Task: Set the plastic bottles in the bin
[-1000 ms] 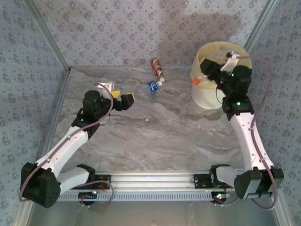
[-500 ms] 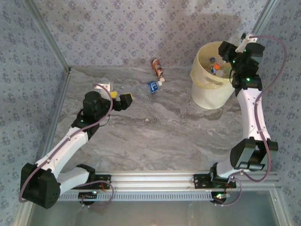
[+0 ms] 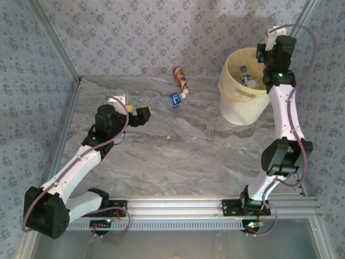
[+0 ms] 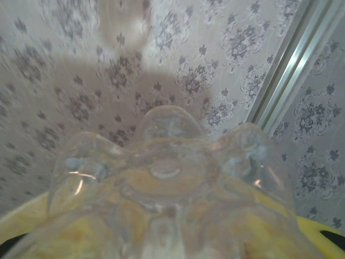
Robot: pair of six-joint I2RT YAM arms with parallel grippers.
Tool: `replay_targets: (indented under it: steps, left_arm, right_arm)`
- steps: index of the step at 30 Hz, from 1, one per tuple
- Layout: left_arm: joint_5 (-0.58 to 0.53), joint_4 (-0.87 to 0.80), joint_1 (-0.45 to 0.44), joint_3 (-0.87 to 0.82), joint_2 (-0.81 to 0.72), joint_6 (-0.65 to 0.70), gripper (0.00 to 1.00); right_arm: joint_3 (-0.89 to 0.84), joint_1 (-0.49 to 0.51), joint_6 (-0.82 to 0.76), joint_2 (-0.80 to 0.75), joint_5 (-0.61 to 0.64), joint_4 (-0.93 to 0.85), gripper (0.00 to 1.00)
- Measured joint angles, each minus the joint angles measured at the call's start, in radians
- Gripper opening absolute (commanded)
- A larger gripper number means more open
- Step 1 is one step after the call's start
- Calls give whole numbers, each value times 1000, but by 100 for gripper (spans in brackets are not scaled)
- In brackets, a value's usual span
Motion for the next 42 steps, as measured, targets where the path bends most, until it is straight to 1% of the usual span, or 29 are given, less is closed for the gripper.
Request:
replay_targets:
  steps: [2,5,8,9,11,13,16,21,25,28,31,35,39,42]
  left_arm:
    - [-3,-1,2,0,0,0,98]
    - [-8,-5,6,0,0,0,98]
    - [-15,-13,12,0,2,0,98]
    - [-18,-14,13,0,5,0,98]
    - [-23,-16,13,0,17,-2,98]
    - [-23,-18,13,0,31,-7,98]
    - [-22,-23,13,0,52,-12,98]
    - [-22,-24,13,0,71,-24,98]
    - [-25,-32,13,1,84,-34,98]
    - [-26,-51,13,12,110,-42,98]
    - [-26,-72,13,34,142,-54,98]
    - [-25,-110,13,87,205,-69,98]
    - [-18,-136,13,137,277,-86,98]
    - [-24,-148,13,141,305,-113,98]
  right_arm:
    - [2,23,-101,35,45,-1,51]
    - [2,47,-236,80,98,-3,61]
    - [2,56,-313,99,121,-32,70]
    - [2,58,-325,99,120,-46,72]
    - [5,58,-327,94,103,-78,82]
    - [8,58,-318,87,76,-112,88]
    - [8,58,-296,66,31,-163,94]
    - [8,58,-210,10,-43,-215,100]
    - [7,68,-103,-53,-95,-238,100]
    - [-21,102,2,-122,-125,-227,100]
    - [-65,151,119,-188,-171,-201,100]
    - [-144,244,265,-245,-223,-153,100]
    - [-245,364,401,-245,-225,-87,100]
    - [-333,447,505,-216,-184,-27,100]
